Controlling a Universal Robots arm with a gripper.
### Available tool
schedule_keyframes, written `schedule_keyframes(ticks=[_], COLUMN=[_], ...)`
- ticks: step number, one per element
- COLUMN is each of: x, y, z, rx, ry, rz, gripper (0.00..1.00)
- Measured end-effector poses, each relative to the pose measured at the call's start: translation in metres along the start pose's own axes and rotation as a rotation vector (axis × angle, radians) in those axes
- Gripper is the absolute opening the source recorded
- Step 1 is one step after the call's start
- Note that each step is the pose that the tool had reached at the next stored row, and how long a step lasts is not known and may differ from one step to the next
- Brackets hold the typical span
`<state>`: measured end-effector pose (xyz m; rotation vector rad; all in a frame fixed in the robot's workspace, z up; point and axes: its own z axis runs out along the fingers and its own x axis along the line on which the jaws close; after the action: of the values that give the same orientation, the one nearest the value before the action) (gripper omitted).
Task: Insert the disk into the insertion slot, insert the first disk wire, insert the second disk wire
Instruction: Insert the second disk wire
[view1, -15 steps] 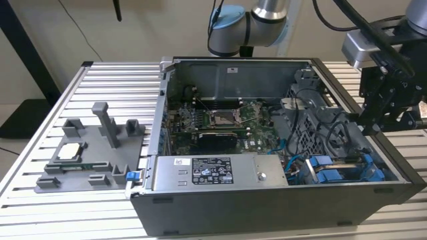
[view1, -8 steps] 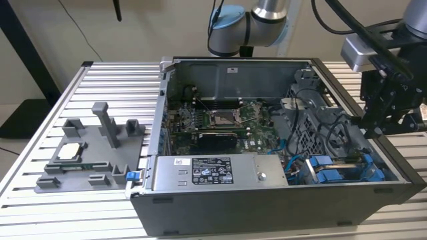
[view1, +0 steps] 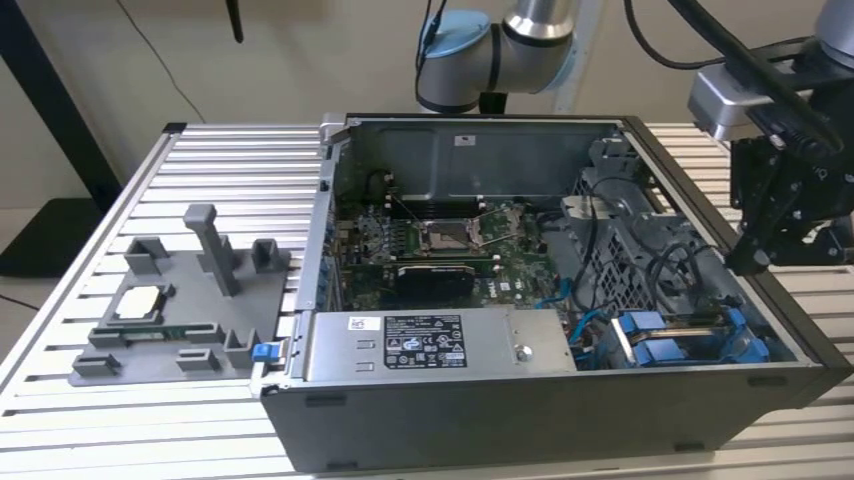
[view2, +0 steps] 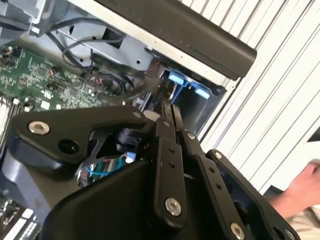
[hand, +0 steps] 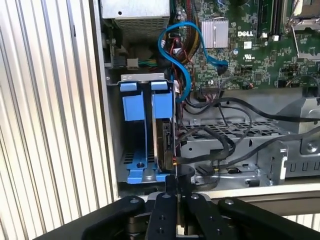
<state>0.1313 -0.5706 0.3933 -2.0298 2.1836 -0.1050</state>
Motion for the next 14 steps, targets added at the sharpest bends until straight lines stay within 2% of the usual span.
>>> schedule_keyframes(ticks=[3,4,6,7,9,10,11,14], x=[-0.0015,-0.0016,-0.0018,-0.0018,-0.002,-0.002,-0.0021,-0.0024], y=[-0.0015,-0.0025,-0.0038,-0.0046,-0.0063,-0.0078,-0.0101,-0.0164], z=[0.0039,0.0043,0.0048,0.005,0.0052,0.0058,0.0067,0.0091], rx=[0.0003,0.0,-0.0024,-0.0036,-0.0068,-0.0099,-0.0162,-0.0462], ry=[-0.001,-0.0065,-0.0408,-0.0582,-0.0896,-0.0989,-0.0998,-0.0973], rz=[0.001,0.002,0.008,0.011,0.016,0.018,0.019,0.022], gripper=[0.0,0.0,0.0,1.0,1.0,1.0,1.0,1.0])
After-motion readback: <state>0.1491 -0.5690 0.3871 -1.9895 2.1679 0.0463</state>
